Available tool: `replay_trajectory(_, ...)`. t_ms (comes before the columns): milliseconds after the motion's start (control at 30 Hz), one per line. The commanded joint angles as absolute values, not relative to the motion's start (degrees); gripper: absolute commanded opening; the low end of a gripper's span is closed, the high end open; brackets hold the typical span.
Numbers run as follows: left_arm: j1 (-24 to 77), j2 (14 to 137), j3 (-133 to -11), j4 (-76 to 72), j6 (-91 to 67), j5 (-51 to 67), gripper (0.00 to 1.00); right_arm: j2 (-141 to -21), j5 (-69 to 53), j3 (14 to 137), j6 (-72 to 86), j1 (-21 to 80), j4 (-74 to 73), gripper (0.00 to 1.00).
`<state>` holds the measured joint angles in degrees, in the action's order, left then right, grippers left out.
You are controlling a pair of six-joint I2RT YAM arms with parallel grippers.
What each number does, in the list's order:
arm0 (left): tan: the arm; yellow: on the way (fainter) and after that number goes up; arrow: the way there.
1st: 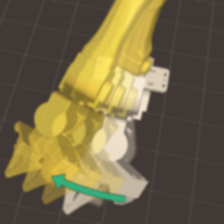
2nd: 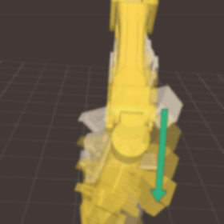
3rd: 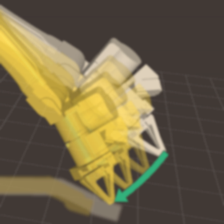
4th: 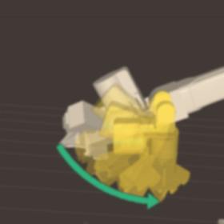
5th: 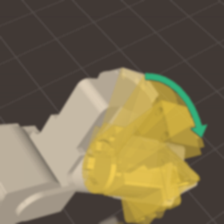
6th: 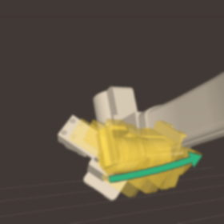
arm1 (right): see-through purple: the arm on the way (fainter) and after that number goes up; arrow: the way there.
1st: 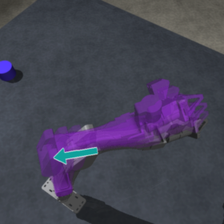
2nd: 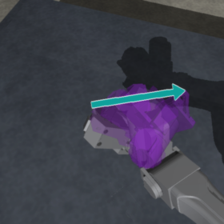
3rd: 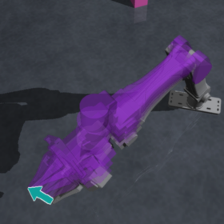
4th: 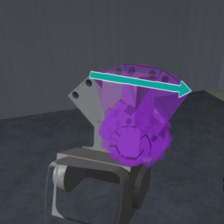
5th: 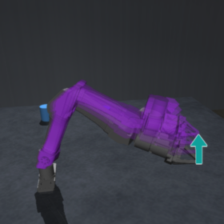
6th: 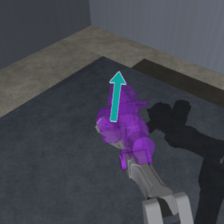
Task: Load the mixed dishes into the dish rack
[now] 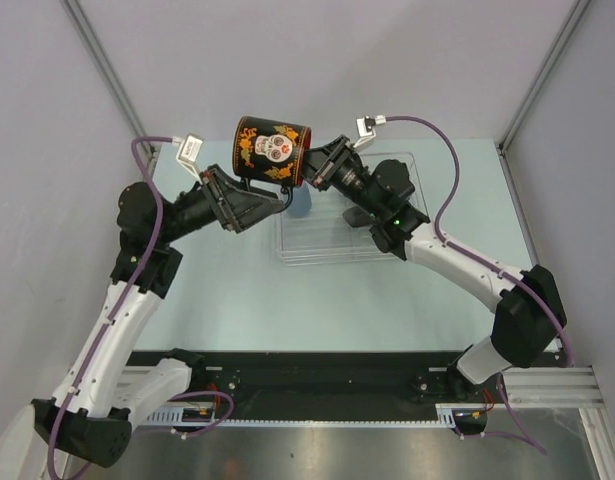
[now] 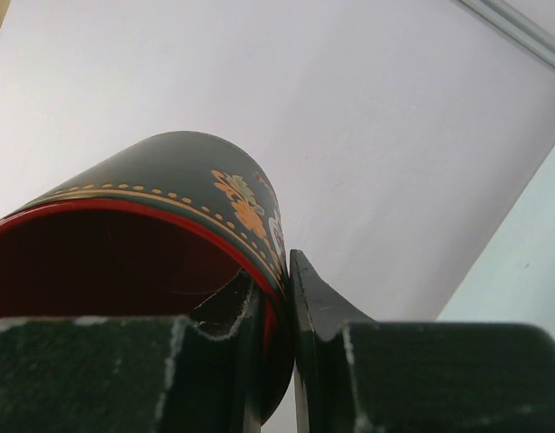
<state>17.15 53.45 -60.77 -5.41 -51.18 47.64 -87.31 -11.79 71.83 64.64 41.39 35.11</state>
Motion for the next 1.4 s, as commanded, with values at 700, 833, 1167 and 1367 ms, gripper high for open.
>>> replay_trajectory(700,17.58,59.94,-70.49,-8.09,-52.03,44.30,0.38,-89.03,-9.05,76.46,66.97,47.37,43.86,0.00)
replay_trajectory(833,17.58,60.12,-71.28,-7.30,-52.21,44.03,0.50,-89.73,-8.61,76.46,67.24,47.72,44.30,0.00)
replay_trajectory(1167,17.75,60.56,-71.28,-6.59,-51.68,44.21,0.37,-89.91,-8.61,76.46,67.06,47.64,44.30,0.00)
replay_trajectory(1367,17.67,59.94,-71.11,-7.03,-51.15,44.91,0.00,-89.82,-9.14,76.46,66.53,47.72,43.68,0.00)
